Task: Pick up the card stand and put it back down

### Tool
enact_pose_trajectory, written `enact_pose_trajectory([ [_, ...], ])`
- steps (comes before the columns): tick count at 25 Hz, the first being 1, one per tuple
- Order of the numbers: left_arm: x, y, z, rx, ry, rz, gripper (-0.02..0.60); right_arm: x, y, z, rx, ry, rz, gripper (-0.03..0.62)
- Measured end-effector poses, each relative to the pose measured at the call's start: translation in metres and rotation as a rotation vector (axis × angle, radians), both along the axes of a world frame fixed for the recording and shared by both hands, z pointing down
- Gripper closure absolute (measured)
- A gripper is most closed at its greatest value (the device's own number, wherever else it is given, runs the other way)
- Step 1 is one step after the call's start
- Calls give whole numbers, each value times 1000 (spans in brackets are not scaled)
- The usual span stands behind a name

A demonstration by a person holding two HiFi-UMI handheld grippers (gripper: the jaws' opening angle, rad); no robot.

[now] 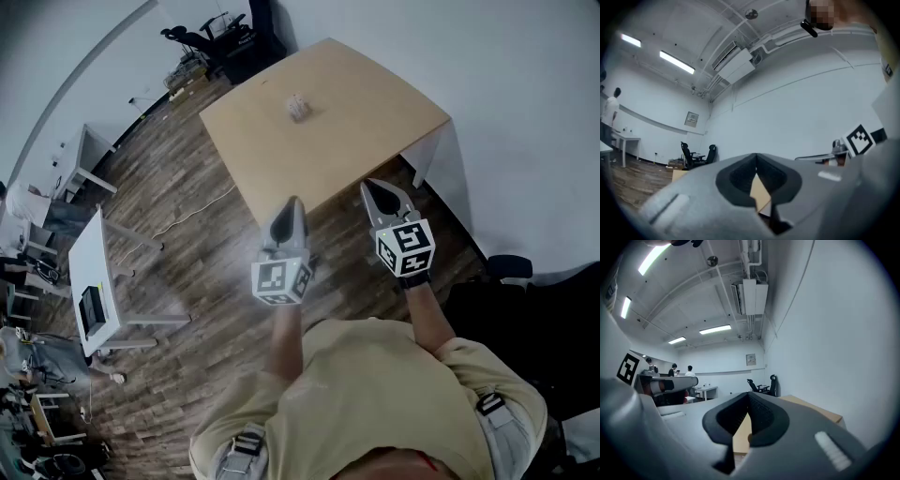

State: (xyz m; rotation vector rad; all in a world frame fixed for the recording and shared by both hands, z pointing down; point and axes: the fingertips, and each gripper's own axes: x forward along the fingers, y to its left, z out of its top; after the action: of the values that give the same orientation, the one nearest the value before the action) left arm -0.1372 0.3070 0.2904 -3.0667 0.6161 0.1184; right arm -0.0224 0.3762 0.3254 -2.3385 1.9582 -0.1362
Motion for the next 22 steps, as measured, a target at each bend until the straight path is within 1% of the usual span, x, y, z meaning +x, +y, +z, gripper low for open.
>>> enact_pose_trajectory([
  [5, 35, 21, 26, 16, -70, 26, 578, 40, 20, 14, -8, -45, 60, 591],
  [10, 64, 15, 31, 28, -86, 25, 578, 68, 27, 22, -6, -73, 104, 591],
  [12, 75, 9, 39, 16, -97, 32, 578, 79, 25, 29, -22, -88, 127, 591],
  [16, 97, -21, 53, -35, -89, 61, 578, 92, -3, 47, -49, -104, 150, 591],
  [19, 120, -52, 55, -29, -80, 73, 580, 107, -37, 48, -66, -87, 144, 591],
  [22, 137, -99, 50, -25, -79, 54, 578, 122, -80, 33, -66, -58, 128, 591],
])
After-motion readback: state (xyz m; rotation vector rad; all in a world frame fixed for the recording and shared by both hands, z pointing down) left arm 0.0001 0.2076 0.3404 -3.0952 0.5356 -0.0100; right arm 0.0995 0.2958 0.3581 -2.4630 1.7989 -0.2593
